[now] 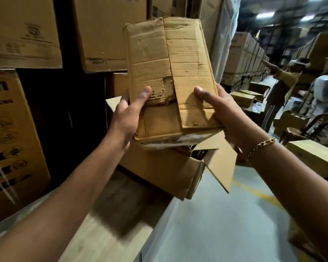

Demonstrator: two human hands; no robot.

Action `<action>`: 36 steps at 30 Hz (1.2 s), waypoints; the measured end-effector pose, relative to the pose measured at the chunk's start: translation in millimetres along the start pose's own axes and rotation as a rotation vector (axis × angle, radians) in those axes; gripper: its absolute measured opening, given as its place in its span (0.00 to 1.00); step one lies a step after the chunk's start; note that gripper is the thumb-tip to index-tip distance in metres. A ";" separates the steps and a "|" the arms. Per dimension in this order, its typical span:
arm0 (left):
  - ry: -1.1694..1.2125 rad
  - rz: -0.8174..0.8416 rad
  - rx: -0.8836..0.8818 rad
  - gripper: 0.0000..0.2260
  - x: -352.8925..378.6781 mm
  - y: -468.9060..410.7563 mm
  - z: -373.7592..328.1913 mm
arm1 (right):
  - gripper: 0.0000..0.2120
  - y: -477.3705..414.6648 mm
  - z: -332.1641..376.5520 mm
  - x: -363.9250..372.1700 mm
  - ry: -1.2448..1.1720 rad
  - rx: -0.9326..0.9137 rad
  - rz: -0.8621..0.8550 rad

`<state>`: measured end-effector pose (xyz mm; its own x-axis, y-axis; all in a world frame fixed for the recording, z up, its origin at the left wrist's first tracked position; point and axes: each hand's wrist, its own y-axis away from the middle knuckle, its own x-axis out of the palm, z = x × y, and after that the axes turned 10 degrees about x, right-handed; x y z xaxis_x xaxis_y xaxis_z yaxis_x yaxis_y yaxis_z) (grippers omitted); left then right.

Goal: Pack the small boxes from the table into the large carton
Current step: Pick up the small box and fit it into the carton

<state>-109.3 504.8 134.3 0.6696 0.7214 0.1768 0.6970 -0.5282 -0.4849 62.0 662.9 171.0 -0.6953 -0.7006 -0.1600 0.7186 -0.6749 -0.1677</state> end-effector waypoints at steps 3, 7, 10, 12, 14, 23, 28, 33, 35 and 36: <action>0.037 0.027 0.013 0.24 31.1 -61.8 15.7 | 0.29 -58.6 5.7 -29.8 0.015 -0.030 -0.028; 0.060 0.009 0.019 0.25 71.9 -122.8 41.2 | 0.24 -124.2 4.1 -64.8 -0.014 -0.050 -0.012; 0.051 0.000 0.025 0.26 97.4 -156.6 65.6 | 0.24 -171.7 -5.1 -91.0 -0.003 -0.039 0.016; 0.012 -0.014 -0.003 0.28 110.8 -172.2 82.6 | 0.25 -203.3 -15.1 -107.6 0.042 -0.003 0.049; -0.038 -0.023 -0.029 0.31 125.8 -185.3 100.6 | 0.27 -236.0 -26.5 -124.3 0.059 0.031 0.103; -0.253 -0.175 -0.207 0.47 192.5 -242.7 178.5 | 0.30 -386.1 -75.9 -193.1 0.193 0.265 0.359; -0.339 -0.222 -0.295 0.40 223.3 -274.1 194.9 | 0.28 -452.4 -70.9 -223.4 0.279 0.389 0.504; -0.446 -0.267 -0.354 0.20 235.7 -284.9 192.6 | 0.31 -499.3 -77.5 -216.5 0.357 0.423 0.622; -0.492 -0.289 -0.381 0.17 238.5 -287.1 194.5 | 0.30 -512.9 -87.2 -208.4 0.361 0.431 0.673; -0.524 -0.286 -0.383 0.15 238.5 -287.3 195.8 | 0.30 -518.2 -92.9 -203.7 0.363 0.440 0.684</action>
<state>-200.1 916.3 148.1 0.3025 0.9250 -0.2301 0.9326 -0.3371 -0.1289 -169.6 1176.8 200.2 -0.0192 -0.9169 -0.3987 0.8641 -0.2158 0.4546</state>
